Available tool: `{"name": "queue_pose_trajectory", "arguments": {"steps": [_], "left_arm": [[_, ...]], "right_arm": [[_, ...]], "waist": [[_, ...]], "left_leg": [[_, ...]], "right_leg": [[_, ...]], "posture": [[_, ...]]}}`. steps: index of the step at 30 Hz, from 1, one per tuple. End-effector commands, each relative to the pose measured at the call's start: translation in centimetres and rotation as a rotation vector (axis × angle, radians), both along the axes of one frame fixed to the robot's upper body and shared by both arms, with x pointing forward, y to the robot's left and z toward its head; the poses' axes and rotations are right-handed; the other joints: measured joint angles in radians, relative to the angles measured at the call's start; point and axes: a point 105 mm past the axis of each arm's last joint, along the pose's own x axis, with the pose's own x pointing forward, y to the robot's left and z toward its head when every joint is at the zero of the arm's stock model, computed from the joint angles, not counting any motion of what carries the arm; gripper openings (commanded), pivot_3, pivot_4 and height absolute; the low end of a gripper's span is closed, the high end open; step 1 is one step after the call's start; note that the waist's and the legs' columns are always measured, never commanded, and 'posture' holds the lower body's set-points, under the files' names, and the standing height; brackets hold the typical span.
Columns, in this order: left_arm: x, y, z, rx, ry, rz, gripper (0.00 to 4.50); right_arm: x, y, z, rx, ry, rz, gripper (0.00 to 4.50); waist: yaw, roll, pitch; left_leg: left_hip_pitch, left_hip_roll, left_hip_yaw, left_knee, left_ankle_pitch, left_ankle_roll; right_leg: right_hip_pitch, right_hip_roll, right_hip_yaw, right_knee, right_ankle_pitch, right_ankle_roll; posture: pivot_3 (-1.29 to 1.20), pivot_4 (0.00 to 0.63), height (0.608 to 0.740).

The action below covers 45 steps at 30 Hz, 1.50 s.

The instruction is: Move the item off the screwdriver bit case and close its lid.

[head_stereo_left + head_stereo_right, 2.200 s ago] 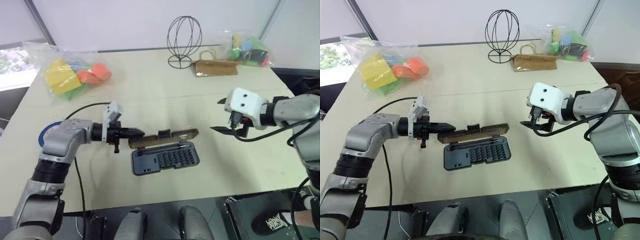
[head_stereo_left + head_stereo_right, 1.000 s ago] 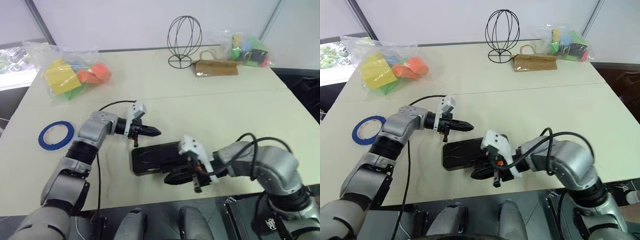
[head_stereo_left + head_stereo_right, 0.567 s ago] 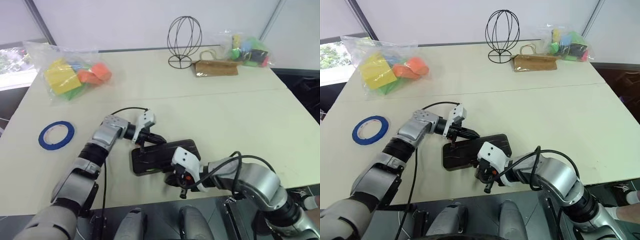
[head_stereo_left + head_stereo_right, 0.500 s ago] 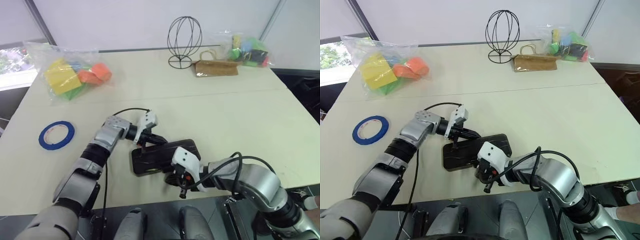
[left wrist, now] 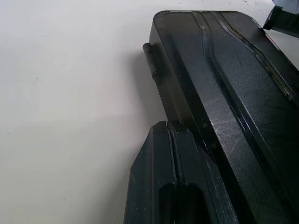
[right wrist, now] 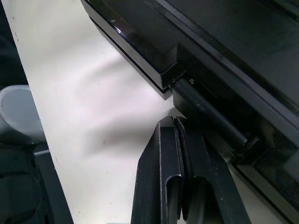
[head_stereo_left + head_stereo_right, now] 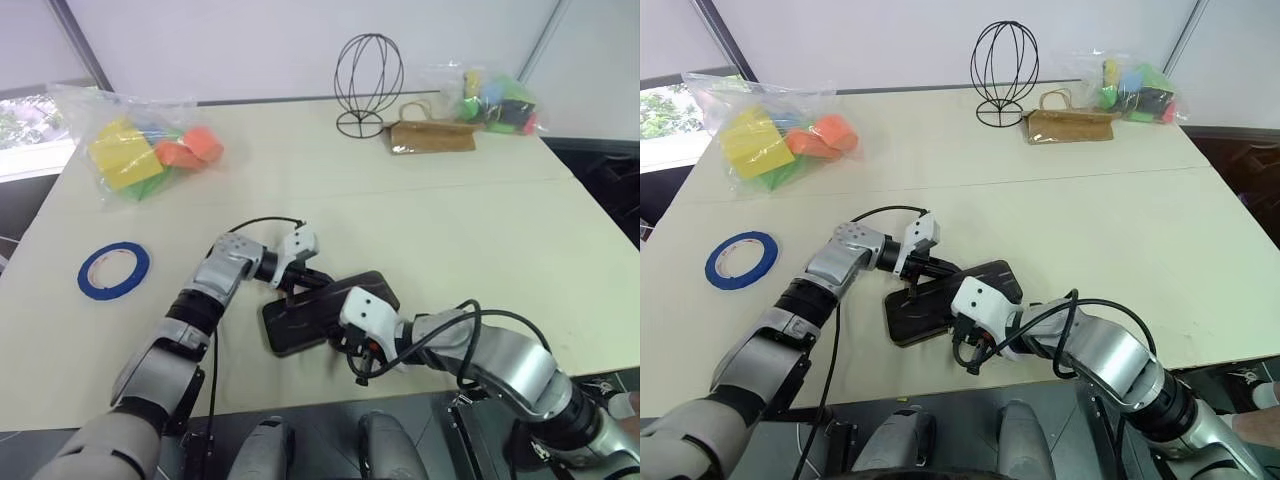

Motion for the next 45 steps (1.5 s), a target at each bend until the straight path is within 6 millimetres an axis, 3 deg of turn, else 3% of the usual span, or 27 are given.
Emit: {"name": "queue_pose_trajectory", "arguments": {"steps": [1,13,22,26,45], "left_arm": [[-0.6,-0.6,-0.3,-0.006,0.004,-0.047,0.00],[-1.7,-1.0,-0.8,0.006,0.015,-0.095,0.00],[-2.6,-1.7,-1.2,0.009,0.019,-0.130,0.00],[-2.5,-1.8,-1.1,0.007,0.010,-0.130,0.00],[3.4,0.5,3.2,-0.087,-0.109,0.119,0.00]], "right_arm": [[1.0,-1.3,0.6,-0.050,-0.056,-0.043,0.04],[3.5,-1.1,1.2,-0.097,-0.235,-0.066,0.04],[4.1,-0.7,1.3,-0.089,-0.248,-0.067,0.04],[3.5,-0.7,1.2,-0.098,-0.233,-0.039,0.04],[0.6,-4.0,4.1,-0.071,-0.094,0.016,0.04]], "waist": [[0.002,0.000,0.000],[-0.004,0.000,0.000],[-0.004,-0.001,-0.001],[-0.004,-0.001,-0.001],[0.004,-0.002,-0.001]], "left_leg": [[0.000,0.000,0.000,0.000,0.000,0.000],[0.001,0.000,0.000,0.000,0.000,0.000],[0.010,0.001,0.001,-0.002,-0.004,0.007],[0.010,0.001,0.000,-0.002,-0.004,0.007],[0.007,0.000,0.001,-0.002,-0.005,0.009]], "right_leg": [[0.000,0.000,0.000,0.000,0.000,0.000],[0.001,0.001,0.000,0.000,0.000,0.000],[0.007,0.001,0.000,0.000,0.000,0.000],[0.008,0.001,0.000,0.000,0.000,0.000],[0.006,0.000,0.000,-0.001,0.000,0.000]], "posture": [[0.00,0.150,0.740],[0.00,0.150,0.740],[0.00,0.150,0.740],[0.00,0.150,0.740],[0.00,0.150,0.740]]}}
